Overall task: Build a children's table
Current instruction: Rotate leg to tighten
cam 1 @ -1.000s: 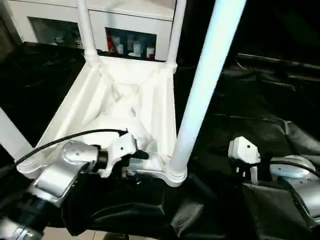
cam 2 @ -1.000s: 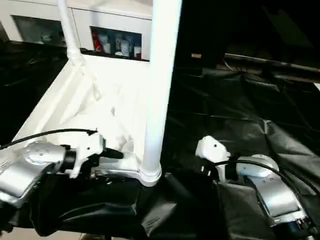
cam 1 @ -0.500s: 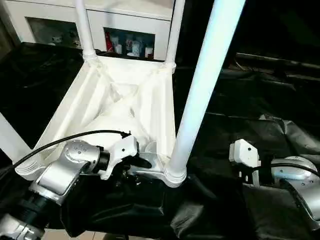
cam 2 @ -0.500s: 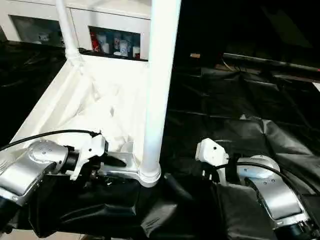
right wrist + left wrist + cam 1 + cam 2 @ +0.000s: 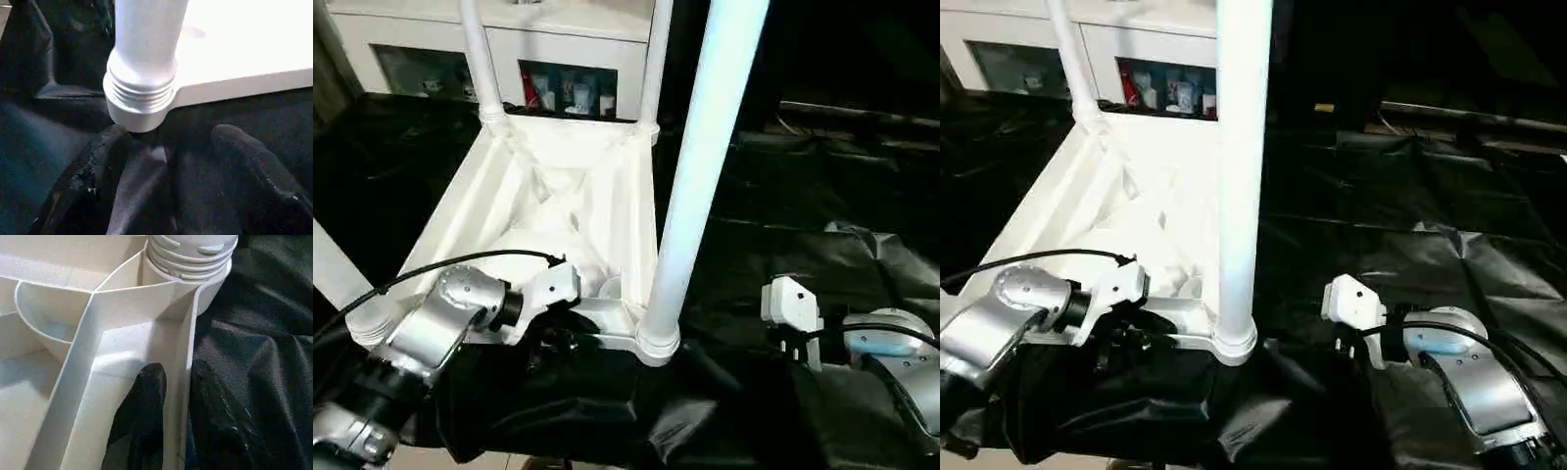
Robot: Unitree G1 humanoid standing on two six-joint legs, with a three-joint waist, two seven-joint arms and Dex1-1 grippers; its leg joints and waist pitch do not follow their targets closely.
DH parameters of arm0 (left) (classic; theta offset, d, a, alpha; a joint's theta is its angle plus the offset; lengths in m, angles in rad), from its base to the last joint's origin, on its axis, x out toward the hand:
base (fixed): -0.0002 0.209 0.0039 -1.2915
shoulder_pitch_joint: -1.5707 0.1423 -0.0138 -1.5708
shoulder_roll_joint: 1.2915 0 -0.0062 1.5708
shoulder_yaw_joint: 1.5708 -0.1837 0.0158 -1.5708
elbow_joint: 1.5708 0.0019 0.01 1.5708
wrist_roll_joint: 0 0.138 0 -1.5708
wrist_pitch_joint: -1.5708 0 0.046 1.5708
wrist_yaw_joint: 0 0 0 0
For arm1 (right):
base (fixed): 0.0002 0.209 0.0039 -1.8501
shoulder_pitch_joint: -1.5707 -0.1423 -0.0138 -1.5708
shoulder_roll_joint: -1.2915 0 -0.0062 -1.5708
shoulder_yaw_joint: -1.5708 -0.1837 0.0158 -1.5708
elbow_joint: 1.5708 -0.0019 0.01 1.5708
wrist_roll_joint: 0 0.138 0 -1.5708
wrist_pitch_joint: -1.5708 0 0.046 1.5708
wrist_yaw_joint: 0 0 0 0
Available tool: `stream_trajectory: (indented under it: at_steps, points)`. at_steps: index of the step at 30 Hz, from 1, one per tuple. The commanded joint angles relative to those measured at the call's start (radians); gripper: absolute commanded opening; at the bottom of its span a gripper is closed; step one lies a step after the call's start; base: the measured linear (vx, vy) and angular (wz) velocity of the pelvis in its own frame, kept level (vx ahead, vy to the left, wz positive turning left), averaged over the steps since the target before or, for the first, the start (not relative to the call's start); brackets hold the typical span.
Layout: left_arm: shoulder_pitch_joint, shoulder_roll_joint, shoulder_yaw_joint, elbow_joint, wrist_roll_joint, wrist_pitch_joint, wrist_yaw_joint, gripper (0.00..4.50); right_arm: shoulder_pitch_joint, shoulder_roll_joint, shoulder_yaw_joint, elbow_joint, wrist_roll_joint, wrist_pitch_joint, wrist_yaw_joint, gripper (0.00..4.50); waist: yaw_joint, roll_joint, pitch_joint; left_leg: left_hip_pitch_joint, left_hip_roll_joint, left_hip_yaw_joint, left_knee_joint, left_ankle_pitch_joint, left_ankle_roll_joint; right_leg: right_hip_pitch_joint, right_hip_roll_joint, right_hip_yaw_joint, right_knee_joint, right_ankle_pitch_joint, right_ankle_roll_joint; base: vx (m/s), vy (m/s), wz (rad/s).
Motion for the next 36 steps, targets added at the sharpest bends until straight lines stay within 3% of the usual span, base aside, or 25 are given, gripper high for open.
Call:
stream_trajectory:
  at_steps: [1,6,9,10,11,12,14,17,21,23,26,29,30,32,36]
  points:
    - [-0.022,0.0,-0.006,0.024,0.028,-0.008,0.017,0.62,-0.016,-0.002,0.011,0.001,-0.005,-0.002,0.001,3.08,0.003,0.006,-0.051,0.014,0.038,-0.013,-0.073,-0.225,0.026,0.032,-0.062,0.042,-0.086,-0.07,-0.239,0.0,0.0,0.0]
    - [-0.025,0.003,0.002,0.043,0.044,-0.015,0.036,0.21,-0.031,0.016,0.011,0.013,0.007,0.011,-0.004,3.08,0.003,0.002,-0.046,0.017,0.04,-0.013,-0.079,-0.271,0.014,0.025,-0.065,0.043,-0.096,-0.186,-0.213,0.0,0.0,0.0]
    - [-0.032,-0.016,-0.013,0.081,0.096,0.021,0.112,0.09,-0.044,0.067,-0.013,0.03,0.06,0.09,-0.042,3.35,-0.001,-0.012,-0.045,0.016,0.041,-0.013,-0.082,-0.275,0.014,0.022,-0.066,0.044,-0.1,-0.229,-0.2,0.0,0.0,0.0]
    - [-0.033,-0.035,-0.01,0.097,0.107,0.029,0.148,0.04,-0.047,0.083,-0.018,0.037,0.073,0.102,-0.051,3.42,0.0,-0.006,-0.044,0.015,0.04,-0.015,-0.083,-0.283,0.006,0.021,-0.067,0.042,-0.1,-0.253,-0.194,0.0,0.0,0.0]
    - [-0.035,-0.064,0.004,0.105,0.1,0.045,0.187,0.01,-0.049,0.092,-0.018,0.041,0.083,0.107,-0.052,3.45,-0.005,-0.017,-0.045,0.014,0.041,-0.015,-0.082,-0.29,0.001,0.021,-0.067,0.042,-0.102,-0.265,-0.189,0.0,0.0,0.0]
    - [-0.035,-0.064,0.004,0.105,0.1,0.045,0.187,0.0,-0.049,0.092,-0.018,0.041,0.083,0.107,-0.052,3.55,-0.005,-0.017,-0.045,0.014,0.041,-0.015,-0.082,-0.29,0.001,0.021,-0.067,0.042,-0.102,-0.265,-0.189,0.0,0.0,0.0]
    - [-0.038,-0.178,0.066,0.08,0.028,0.104,0.276,0.0,-0.066,0.108,-0.013,0.089,0.076,0.089,-0.049,3.79,-0.005,-0.018,-0.044,0.01,0.04,-0.016,-0.082,-0.284,-0.002,0.023,-0.07,0.042,-0.104,-0.288,-0.173,0.0,0.0,0.0]
    - [-0.045,-0.211,0.059,0.075,0.03,0.097,0.283,0.0,-0.097,0.128,-0.019,0.143,0.044,0.059,-0.088,3.93,-0.008,-0.02,-0.048,0.006,0.036,-0.014,-0.076,-0.247,0.006,0.023,-0.07,0.041,-0.107,-0.27,-0.171,0.0,0.0,0.0]
    - [-0.059,-0.234,0.031,0.096,0.048,0.072,0.278,0.0,-0.168,0.163,-0.027,0.253,-0.049,0.011,-0.234,4.31,-0.006,-0.018,-0.058,0.007,0.03,-0.008,-0.065,-0.133,0.032,0.023,-0.06,0.042,-0.089,-0.076,-0.201,0.0,0.0,0.0]
    - [-0.067,-0.241,0.023,0.109,0.059,0.06,0.277,0.0,-0.2,0.178,-0.032,0.301,-0.065,0.007,-0.281,4.31,-0.001,-0.017,-0.059,0.006,0.03,-0.005,-0.064,-0.118,0.041,0.025,-0.058,0.041,-0.086,-0.044,-0.21,0.0,0.0,0.0]
    - [-0.072,-0.247,0.028,0.111,0.07,0.056,0.274,0.0,-0.23,0.201,-0.042,0.337,-0.053,0.004,-0.298,4.31,0.003,-0.016,-0.055,0.009,0.033,-0.005,-0.067,-0.148,0.042,0.023,-0.06,0.04,-0.09,-0.074,-0.213,0.0,0.0,0.0]
    - [-0.076,-0.238,0.023,0.116,0.078,0.046,0.26,0.0,-0.255,0.217,-0.037,0.374,-0.044,-0.014,-0.267,4.31,-0.003,-0.017,-0.054,0.008,0.034,-0.007,-0.071,-0.189,0.028,0.024,-0.061,0.039,-0.093,-0.121,-0.202,0.0,0.0,0.0]
    - [-0.076,-0.233,0.02,0.119,0.081,0.04,0.254,0.0,-0.261,0.221,-0.031,0.384,-0.041,-0.022,-0.251,4.31,-0.004,-0.023,-0.054,0.008,0.034,-0.006,-0.071,-0.198,0.03,0.023,-0.062,0.04,-0.096,-0.141,-0.196,0.0,0.0,0.0]
    - [-0.076,-0.221,0.017,0.125,0.084,0.03,0.246,0.0,-0.276,0.232,-0.008,0.414,-0.035,-0.039,-0.205,4.31,-0.003,-0.021,-0.052,0.008,0.034,-0.007,-0.072,-0.201,0.03,0.022,-0.063,0.041,-0.097,-0.16,-0.193,0.0,0.0,0.0]
    - [-0.081,-0.211,0.016,0.13,0.086,0.024,0.233,0.0,-0.315,0.253,0.009,0.481,-0.047,-0.067,-0.188,4.31,-0.002,-0.027,-0.054,0.006,0.035,-0.006,-0.07,-0.167,0.039,0.022,-0.064,0.04,-0.09,-0.118,-0.203,0.0,0.0,0.0]
